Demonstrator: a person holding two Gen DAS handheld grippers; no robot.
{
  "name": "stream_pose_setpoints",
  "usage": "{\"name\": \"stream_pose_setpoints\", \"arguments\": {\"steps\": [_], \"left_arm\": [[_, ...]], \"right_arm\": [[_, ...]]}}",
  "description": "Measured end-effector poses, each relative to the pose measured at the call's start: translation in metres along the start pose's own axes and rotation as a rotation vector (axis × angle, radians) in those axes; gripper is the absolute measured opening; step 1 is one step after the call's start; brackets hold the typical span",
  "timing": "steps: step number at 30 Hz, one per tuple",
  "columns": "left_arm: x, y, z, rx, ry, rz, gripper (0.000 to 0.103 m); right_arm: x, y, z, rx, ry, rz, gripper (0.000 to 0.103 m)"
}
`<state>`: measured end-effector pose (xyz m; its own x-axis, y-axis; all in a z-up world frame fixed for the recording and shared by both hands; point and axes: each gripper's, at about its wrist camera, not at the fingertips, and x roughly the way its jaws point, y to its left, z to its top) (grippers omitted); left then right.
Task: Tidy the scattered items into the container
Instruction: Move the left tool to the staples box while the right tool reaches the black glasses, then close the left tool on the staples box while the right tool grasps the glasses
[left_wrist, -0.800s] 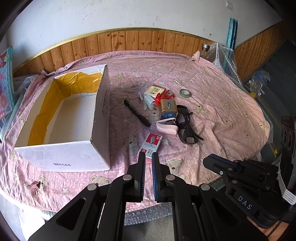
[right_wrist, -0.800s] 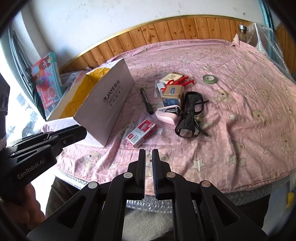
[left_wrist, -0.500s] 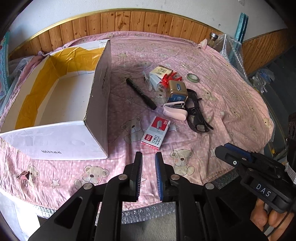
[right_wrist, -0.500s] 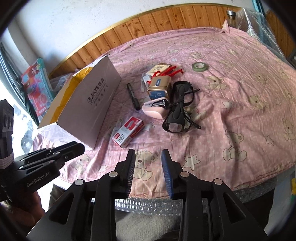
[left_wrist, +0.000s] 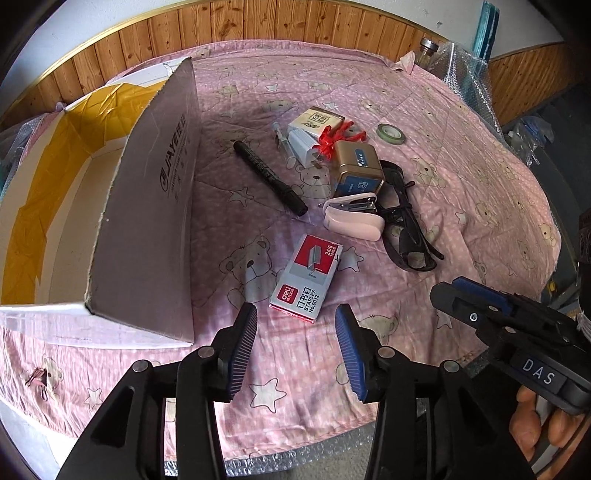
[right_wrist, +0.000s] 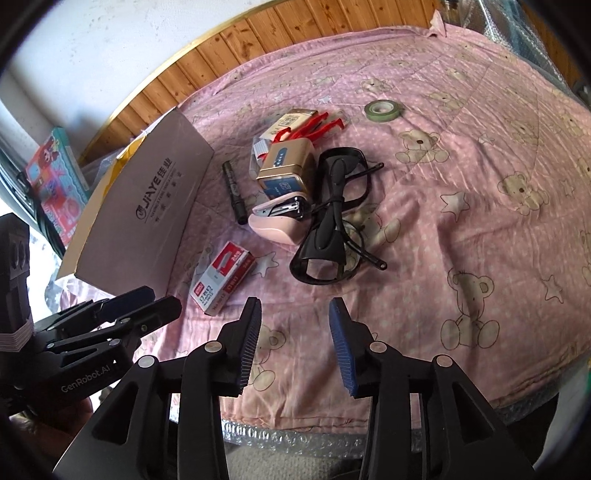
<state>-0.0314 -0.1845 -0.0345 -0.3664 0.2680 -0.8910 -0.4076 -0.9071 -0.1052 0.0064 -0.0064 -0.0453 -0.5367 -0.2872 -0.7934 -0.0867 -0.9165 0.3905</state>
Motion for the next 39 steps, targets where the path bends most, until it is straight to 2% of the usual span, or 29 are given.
{"name": "stream_pose_setpoints", "arguments": {"steps": [12, 17, 21, 28, 34, 35, 36, 39], "left_arm": [[0.05, 0.005, 0.015, -0.017, 0.075, -0.014, 0.049], [0.067, 0.004, 0.017, -0.016, 0.095, -0.039, 0.054], [0.068, 0.0, 0.02, 0.021, 0.077, -0.021, 0.054], [0.069, 0.002, 0.027, 0.016, 0.073, -0.032, 0.054], [0.07, 0.0, 0.029, 0.042, 0.039, -0.022, 0.048], [0.07, -0.001, 0.03, 0.043, 0.032, -0.019, 0.048], [0.071, -0.001, 0.031, 0.04, 0.03, -0.02, 0.046], [0.071, 0.002, 0.034, 0.032, 0.016, -0.03, 0.042]], "right_arm": [[0.034, -0.022, 0.031, 0.029, 0.049, -0.016, 0.044], [0.049, -0.022, 0.042, 0.013, 0.049, -0.017, 0.047], [0.055, -0.023, 0.054, 0.012, 0.041, -0.017, 0.05], [0.049, -0.032, 0.071, 0.034, 0.02, -0.039, 0.05], [0.079, -0.032, 0.095, 0.01, 0.047, -0.031, 0.05], [0.085, -0.033, 0.098, 0.012, 0.06, -0.029, 0.046], [0.09, -0.034, 0.1, 0.012, 0.066, -0.031, 0.035], [0.095, -0.033, 0.104, -0.013, 0.062, -0.028, 0.023]]}}
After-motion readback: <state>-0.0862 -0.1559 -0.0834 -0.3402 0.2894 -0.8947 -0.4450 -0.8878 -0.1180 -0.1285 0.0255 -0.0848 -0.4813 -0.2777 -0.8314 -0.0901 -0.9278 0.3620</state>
